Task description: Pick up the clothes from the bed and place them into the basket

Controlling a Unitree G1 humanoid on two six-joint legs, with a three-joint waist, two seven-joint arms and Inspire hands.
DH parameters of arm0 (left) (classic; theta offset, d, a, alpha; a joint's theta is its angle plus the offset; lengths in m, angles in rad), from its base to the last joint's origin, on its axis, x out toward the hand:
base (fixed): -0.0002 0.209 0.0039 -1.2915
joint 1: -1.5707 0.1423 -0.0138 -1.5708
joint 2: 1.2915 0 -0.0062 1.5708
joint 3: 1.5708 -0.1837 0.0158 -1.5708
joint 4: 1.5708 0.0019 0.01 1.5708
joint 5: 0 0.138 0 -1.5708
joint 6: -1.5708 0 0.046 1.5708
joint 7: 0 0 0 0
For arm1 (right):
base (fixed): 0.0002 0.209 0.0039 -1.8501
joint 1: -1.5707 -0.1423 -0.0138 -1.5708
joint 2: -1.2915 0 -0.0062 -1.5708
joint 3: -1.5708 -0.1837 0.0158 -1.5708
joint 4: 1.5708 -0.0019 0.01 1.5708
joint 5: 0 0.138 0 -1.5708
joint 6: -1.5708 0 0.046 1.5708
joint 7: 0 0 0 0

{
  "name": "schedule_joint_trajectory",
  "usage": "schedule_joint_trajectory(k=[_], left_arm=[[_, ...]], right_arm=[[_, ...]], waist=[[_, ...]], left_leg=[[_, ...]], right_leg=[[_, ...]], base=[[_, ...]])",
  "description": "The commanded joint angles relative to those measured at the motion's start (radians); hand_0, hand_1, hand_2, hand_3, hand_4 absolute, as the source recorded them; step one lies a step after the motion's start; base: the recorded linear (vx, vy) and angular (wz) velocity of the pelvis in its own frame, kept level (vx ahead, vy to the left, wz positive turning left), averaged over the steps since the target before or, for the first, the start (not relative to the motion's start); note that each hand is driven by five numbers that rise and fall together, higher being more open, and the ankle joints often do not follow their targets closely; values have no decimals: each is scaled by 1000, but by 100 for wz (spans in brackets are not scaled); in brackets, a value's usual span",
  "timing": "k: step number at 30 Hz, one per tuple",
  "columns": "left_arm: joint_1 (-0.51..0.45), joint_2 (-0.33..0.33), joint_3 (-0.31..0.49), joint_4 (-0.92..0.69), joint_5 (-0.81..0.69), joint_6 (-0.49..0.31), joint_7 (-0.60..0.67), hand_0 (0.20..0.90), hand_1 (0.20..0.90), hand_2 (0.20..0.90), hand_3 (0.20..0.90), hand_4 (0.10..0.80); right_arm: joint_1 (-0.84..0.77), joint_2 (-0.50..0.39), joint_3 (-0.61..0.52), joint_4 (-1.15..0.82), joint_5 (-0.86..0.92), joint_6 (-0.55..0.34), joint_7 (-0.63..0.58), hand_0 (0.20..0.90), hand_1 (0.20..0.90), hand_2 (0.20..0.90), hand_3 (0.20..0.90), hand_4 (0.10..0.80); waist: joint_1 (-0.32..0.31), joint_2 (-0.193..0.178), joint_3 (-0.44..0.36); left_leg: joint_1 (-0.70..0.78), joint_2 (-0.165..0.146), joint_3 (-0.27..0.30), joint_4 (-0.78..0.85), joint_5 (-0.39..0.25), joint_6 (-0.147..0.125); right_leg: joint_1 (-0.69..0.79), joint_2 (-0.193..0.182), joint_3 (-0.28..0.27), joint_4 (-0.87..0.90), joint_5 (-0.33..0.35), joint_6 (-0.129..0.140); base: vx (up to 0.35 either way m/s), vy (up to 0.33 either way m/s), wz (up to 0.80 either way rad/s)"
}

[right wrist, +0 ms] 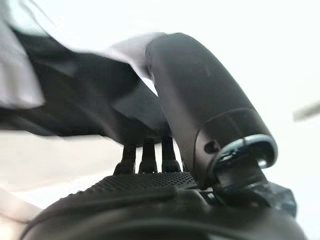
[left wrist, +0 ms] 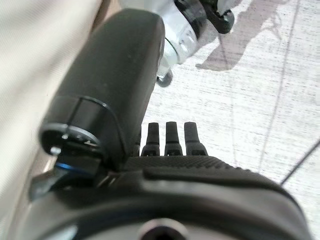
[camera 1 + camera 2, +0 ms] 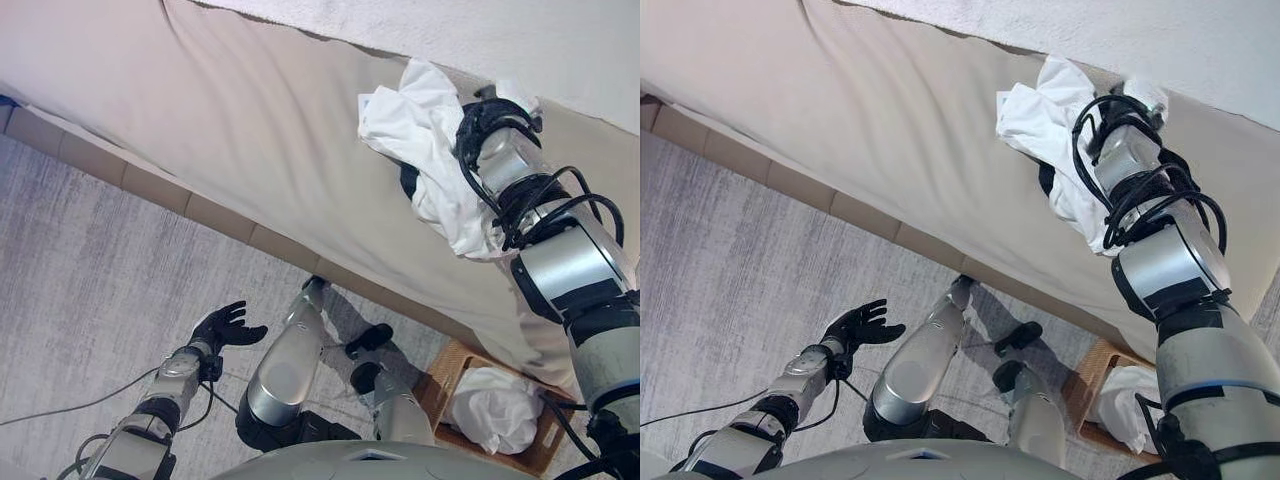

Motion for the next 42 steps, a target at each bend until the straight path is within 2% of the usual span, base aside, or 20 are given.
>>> schedule_joint_trajectory(k=[1, 2, 4, 7, 9, 10, 15, 16, 19, 20, 22, 25, 28, 30, 34, 37, 42], left_arm=[[90, 70, 18, 18, -31, -33, -28, 900, 900, 900, 900, 800], [92, 79, 18, 11, -32, -32, -29, 900, 900, 900, 900, 800], [93, 84, 17, 1, -36, -29, -28, 900, 900, 900, 900, 800], [93, 83, 8, -9, -48, -30, -20, 900, 900, 900, 900, 800], [92, 76, 4, -13, -42, -32, -15, 900, 900, 900, 900, 800], [92, 73, -2, -14, -44, -33, -11, 900, 900, 900, 900, 800], [97, 54, -20, -30, -57, -39, 3, 900, 900, 900, 900, 800], [98, 49, -20, -31, -60, -44, 4, 900, 900, 900, 900, 800], [103, 39, -15, -26, -64, -58, 5, 900, 900, 900, 900, 800], [104, 33, -9, -18, -68, -64, 8, 900, 900, 900, 900, 800], [98, 31, 5, -9, -62, -61, 6, 900, 900, 900, 900, 800], [96, 37, 19, -3, -61, -60, 4, 900, 900, 900, 900, 800], [99, 50, 25, -8, -67, -61, 0, 900, 900, 900, 900, 800], [97, 56, 24, -9, -71, -60, -1, 900, 900, 900, 900, 800], [85, 64, 21, -11, -63, -47, 0, 900, 900, 900, 900, 800], [77, 72, 15, -13, -57, -41, -3, 900, 900, 900, 900, 800], [70, 75, 1, -15, -35, -37, -10, 900, 900, 900, 900, 800]], right_arm=[[-93, -112, 71, -35, -24, 44, 60, 900, 900, 900, 900, 800], [-89, -125, 82, -23, -28, 45, 104, 900, 900, 900, 900, 800], [-81, -138, 87, -14, -35, 31, 107, 900, 900, 900, 900, 800], [-73, -131, 63, -51, 25, -88, -20, 900, 900, 900, 900, 800], [-84, -115, 61, -123, -47, -184, -126, 900, 900, 900, 900, 800], [-91, -110, 72, -165, -101, -202, -162, 900, 900, 900, 900, 800], [-112, -99, 139, -380, -280, -232, -253, 900, 900, 900, 900, 800], [-113, -100, 147, -427, -317, -241, -300, 900, 900, 900, 900, 800], [-104, -106, 131, -530, -347, -249, -385, 900, 900, 900, 900, 800], [-87, -104, 100, -608, -385, -275, -420, 900, 900, 900, 900, 800], [-63, -106, 76, -679, -419, -297, -390, 900, 900, 900, 900, 800], [-35, -112, 98, -760, -411, -289, -240, 900, 900, 900, 900, 800], [2, -110, 143, -778, -353, -246, -30, 900, 900, 900, 900, 800], [13, -103, 157, -778, -319, -194, 52, 900, 900, 900, 900, 800], [2, -55, 169, -641, -257, -66, 183, 900, 900, 900, 900, 800], [-34, -27, 184, -493, -224, -15, 206, 900, 900, 900, 900, 800], [-115, 7, 195, -255, -142, 7, 255, 900, 900, 900, 900, 800]], waist=[[0, -23, 2], [0, -27, 2], [-3, -29, 2], [-14, -30, 2], [-21, -34, 2], [-24, -35, 2], [-46, -36, 2], [-50, -36, 2], [-60, -37, 2], [-67, -38, 2], [-72, -40, 2], [-76, -46, 2], [-78, -54, 2], [-78, -59, 2], [-65, -67, 2], [-46, -70, 2], [-5, -64, 2]], left_leg=[[8, 5, 91, 34, -107, 108], [3, 7, 91, 32, -104, 107], [-2, 9, 91, 33, -104, 106], [-12, 10, 89, 44, -109, 107], [-14, 11, 92, 46, -113, 106], [-15, 11, 93, 47, -115, 106], [-13, 16, 106, 39, -118, 108], [-12, 18, 108, 37, -118, 109], [-6, 20, 115, 32, -120, 110], [-1, 20, 117, 30, -122, 110], [6, 19, 121, 27, -124, 111], [15, 21, 124, 20, -124, 111], [21, 24, 121, 18, -124, 111], [22, 25, 118, 15, -121, 109], [18, 30, 114, 17, -120, 103], [17, 29, 106, 13, -118, 98], [19, 22, 86, 4, -109, 93]], right_leg=[[-26, -14, -3, 129, -3, -29], [-32, -10, -1, 131, -4, -26], [-40, -8, 0, 135, -4, -25], [-57, 0, 14, 147, -6, -25], [-62, 7, 23, 144, -4, -23], [-65, 8, 26, 143, -3, -23], [-76, 16, 43, 138, 0, -17], [-78, 18, 46, 137, -1, -16], [-76, 20, 54, 134, -4, -17], [-71, 21, 58, 133, -7, -16], [-64, 20, 63, 130, -7, -16], [-60, 20, 68, 129, -12, -18], [-59, 23, 72, 131, -18, -19], [-54, 27, 73, 127, -21, -20], [-46, 33, 67, 123, -27, -25], [-34, 37, 53, 112, -28, -28], [-8, 40, 26, 98, -30, -31]], base=[[35, -29, -1], [44, -44, 0], [38, -48, 0], [32, -32, 0], [0, 0, 0], [0, 0, 0], [-18, 3, -5], [-41, 7, -6], [-34, 18, -4], [0, 0, 0], [-21, 15, -4], [-30, 1, -4], [-25, -13, -7], [-17, -24, -5], [-4, -22, 0], [-7, -48, 0], [6, -17, 4]])
